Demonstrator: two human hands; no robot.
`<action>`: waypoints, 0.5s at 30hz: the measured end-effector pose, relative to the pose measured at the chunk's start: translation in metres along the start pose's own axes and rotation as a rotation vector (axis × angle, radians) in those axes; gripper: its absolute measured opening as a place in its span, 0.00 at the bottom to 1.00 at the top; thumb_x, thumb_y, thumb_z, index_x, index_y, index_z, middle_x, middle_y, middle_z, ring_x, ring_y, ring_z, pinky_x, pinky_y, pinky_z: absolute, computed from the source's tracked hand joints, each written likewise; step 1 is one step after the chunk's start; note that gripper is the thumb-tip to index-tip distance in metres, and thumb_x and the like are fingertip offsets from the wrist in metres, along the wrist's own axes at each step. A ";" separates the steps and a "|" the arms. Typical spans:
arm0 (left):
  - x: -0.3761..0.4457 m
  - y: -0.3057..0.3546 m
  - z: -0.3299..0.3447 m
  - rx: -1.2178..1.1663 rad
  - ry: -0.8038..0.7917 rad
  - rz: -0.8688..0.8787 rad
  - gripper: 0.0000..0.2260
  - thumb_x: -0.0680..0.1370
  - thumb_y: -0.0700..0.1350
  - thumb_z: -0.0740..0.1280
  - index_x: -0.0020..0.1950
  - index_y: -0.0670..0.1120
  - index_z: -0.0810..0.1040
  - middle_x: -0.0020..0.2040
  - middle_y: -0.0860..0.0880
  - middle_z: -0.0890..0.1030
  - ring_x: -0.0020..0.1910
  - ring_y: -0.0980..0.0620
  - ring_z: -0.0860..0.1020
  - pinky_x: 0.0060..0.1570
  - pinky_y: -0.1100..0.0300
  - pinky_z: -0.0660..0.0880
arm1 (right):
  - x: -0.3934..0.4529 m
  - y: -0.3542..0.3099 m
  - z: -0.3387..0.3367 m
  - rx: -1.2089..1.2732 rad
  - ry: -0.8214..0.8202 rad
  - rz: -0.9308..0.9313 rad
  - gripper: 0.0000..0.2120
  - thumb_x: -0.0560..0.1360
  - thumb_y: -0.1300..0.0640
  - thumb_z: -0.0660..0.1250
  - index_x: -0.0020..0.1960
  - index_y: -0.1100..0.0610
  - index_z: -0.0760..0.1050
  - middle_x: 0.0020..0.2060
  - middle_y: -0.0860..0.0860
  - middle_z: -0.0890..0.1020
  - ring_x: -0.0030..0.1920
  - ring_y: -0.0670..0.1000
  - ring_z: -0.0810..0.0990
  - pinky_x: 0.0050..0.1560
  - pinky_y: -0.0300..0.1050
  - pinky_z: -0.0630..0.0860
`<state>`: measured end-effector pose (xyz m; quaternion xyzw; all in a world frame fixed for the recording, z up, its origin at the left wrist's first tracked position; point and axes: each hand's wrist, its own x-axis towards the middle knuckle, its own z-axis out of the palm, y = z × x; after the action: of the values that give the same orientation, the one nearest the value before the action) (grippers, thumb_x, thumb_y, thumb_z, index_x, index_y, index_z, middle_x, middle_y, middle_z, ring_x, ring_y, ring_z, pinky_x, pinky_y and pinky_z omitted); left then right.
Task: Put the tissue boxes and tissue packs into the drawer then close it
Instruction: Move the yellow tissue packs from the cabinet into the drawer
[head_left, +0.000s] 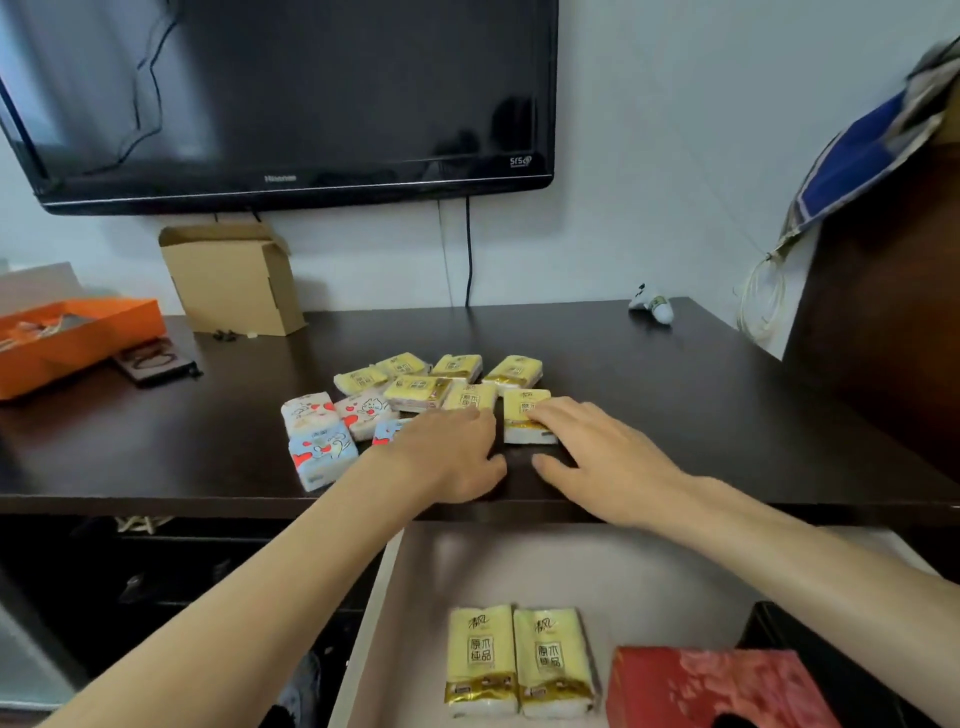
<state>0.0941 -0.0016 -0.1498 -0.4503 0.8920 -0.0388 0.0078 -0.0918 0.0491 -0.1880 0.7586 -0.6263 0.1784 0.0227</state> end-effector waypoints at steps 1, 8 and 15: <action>-0.002 0.004 -0.001 0.013 0.005 0.010 0.12 0.80 0.55 0.59 0.51 0.46 0.70 0.58 0.44 0.80 0.55 0.42 0.76 0.44 0.53 0.67 | -0.007 0.003 -0.002 -0.033 0.030 -0.019 0.23 0.81 0.45 0.62 0.74 0.51 0.69 0.71 0.47 0.73 0.67 0.53 0.73 0.59 0.53 0.75; -0.029 0.011 -0.002 -0.053 0.271 0.194 0.12 0.77 0.53 0.65 0.58 0.51 0.81 0.56 0.51 0.79 0.57 0.48 0.77 0.49 0.50 0.77 | -0.041 0.020 -0.019 0.095 0.133 -0.061 0.14 0.76 0.40 0.68 0.57 0.46 0.75 0.60 0.40 0.73 0.60 0.43 0.70 0.51 0.47 0.75; -0.021 -0.004 0.013 -0.252 -0.022 0.139 0.42 0.71 0.63 0.72 0.81 0.55 0.57 0.81 0.54 0.57 0.79 0.53 0.56 0.72 0.55 0.59 | -0.028 0.023 -0.013 0.376 -0.161 0.049 0.46 0.68 0.36 0.70 0.81 0.45 0.58 0.80 0.40 0.58 0.77 0.43 0.63 0.75 0.51 0.65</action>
<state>0.1105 0.0118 -0.1631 -0.3854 0.9186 0.0793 -0.0363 -0.1216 0.0737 -0.1885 0.7459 -0.6000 0.2314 -0.1735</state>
